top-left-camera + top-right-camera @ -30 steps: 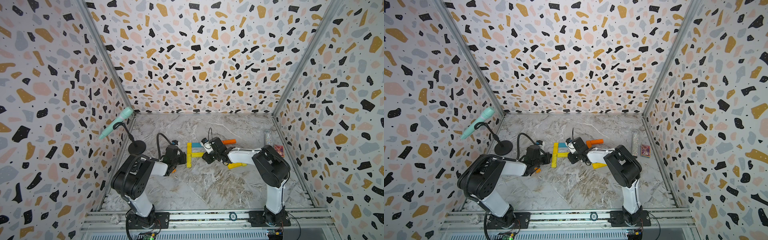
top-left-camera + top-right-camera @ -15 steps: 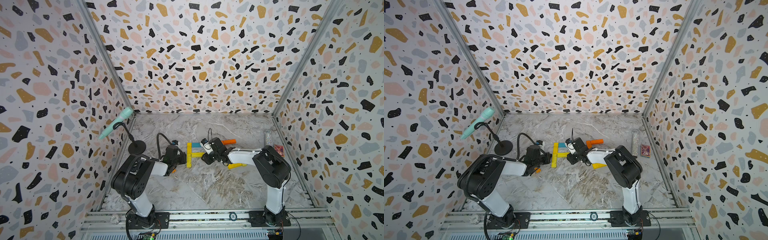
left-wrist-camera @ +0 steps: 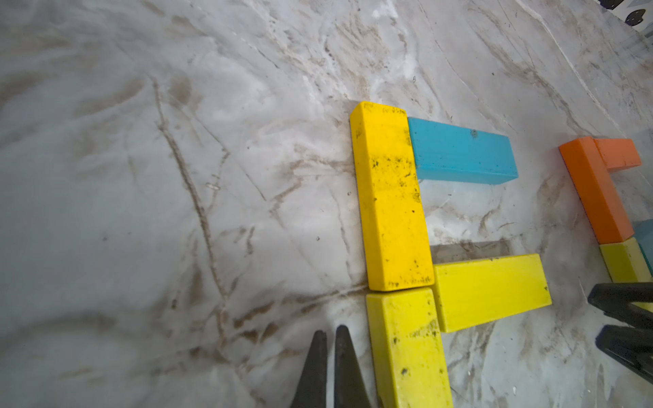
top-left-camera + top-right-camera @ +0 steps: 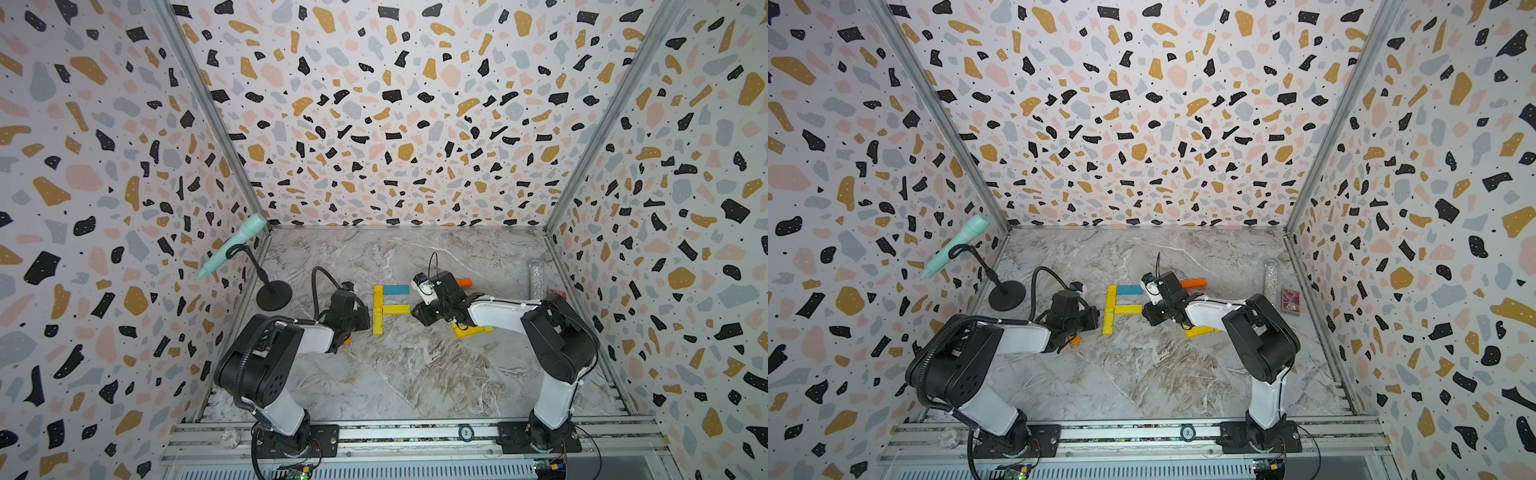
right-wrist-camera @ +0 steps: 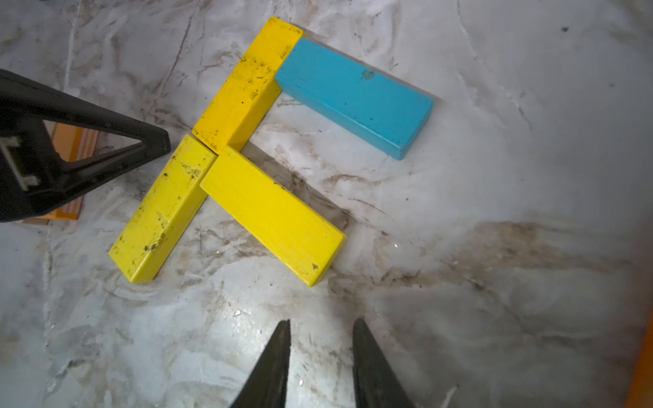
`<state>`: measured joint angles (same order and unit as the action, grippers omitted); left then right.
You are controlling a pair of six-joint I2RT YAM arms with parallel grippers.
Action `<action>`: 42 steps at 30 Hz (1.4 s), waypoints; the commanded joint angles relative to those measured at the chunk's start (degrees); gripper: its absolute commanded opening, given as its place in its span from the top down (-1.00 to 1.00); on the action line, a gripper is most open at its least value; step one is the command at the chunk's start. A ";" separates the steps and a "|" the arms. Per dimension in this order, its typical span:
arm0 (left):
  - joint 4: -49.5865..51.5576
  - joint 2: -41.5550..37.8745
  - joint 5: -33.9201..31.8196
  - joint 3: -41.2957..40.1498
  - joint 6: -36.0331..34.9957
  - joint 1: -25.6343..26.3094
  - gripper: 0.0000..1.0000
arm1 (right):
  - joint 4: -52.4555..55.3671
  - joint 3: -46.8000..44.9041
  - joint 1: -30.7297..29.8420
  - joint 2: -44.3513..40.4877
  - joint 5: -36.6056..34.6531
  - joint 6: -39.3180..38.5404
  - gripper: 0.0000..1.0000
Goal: Assemble the number 6 with building blocks
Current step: Assemble the building block at the center of the board.
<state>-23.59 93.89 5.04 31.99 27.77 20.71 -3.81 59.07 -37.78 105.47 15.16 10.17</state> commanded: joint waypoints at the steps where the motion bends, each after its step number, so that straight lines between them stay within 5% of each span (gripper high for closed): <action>1: 1.44 1.10 -0.64 1.14 -1.29 0.24 1.00 | -1.13 0.10 0.19 -0.34 2.51 0.81 0.39; 7: 1.27 1.66 -0.51 1.45 -1.44 0.30 1.00 | -4.47 -0.28 1.91 0.24 7.07 3.43 0.38; 42: 0.13 2.71 0.45 1.06 -1.49 0.36 1.00 | -4.64 1.58 1.95 2.22 9.28 3.52 0.27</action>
<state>-25.58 95.57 5.37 32.69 27.38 20.71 -8.25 59.55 -35.75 110.00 23.68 13.08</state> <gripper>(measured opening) 0.047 0.358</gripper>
